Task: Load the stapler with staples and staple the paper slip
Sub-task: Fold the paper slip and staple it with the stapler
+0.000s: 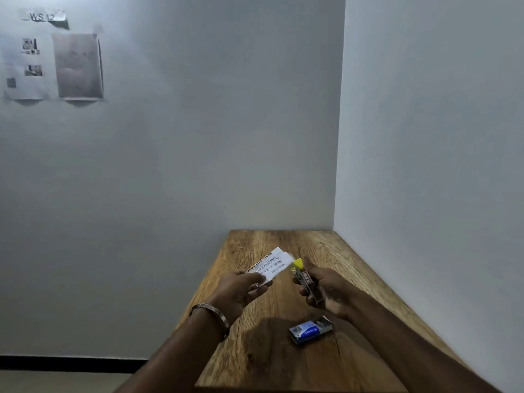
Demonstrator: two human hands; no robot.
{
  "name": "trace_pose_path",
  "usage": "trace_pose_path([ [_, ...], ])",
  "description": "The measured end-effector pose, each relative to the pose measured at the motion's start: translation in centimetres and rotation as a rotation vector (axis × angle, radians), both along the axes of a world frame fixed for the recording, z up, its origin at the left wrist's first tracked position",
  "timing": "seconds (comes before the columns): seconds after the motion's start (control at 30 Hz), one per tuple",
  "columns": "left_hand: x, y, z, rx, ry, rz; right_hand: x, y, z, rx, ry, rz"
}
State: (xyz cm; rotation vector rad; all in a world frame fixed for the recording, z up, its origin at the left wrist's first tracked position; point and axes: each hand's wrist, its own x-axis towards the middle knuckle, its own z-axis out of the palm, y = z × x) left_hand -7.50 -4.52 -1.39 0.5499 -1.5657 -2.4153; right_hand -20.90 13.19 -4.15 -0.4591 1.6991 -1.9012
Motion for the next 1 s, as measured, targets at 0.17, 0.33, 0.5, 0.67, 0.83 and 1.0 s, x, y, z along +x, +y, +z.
trace_pose_path([
  [0.17, 0.0, -0.4, -0.3, 0.0, -0.004, -0.001, -0.9, 2.5, 0.6, 0.149, 0.16, -0.038],
  [0.33, -0.1, -0.4, -0.5, -0.011, -0.011, -0.003, -0.8, 4.3, 0.4, 0.466, 0.601, -0.123],
  [0.5, -0.3, -0.4, -0.8, -0.029, -0.018, 0.002, -0.6, 4.6, -0.4, 0.673, 1.007, -0.301],
  [0.67, -0.2, -0.6, -1.1, -0.033, -0.038, 0.004, -0.5, 4.4, -1.5, 0.778, 1.09, -0.298],
  [0.83, 0.0, -1.1, -1.4, -0.032, -0.052, -0.021, -0.3, 4.0, -2.0, 0.793, 1.038, -0.301],
  [1.0, 0.2, -1.5, -1.6, -0.037, -0.08, -0.048, -0.2, 4.2, -3.0, 0.823, 0.967, -0.288],
])
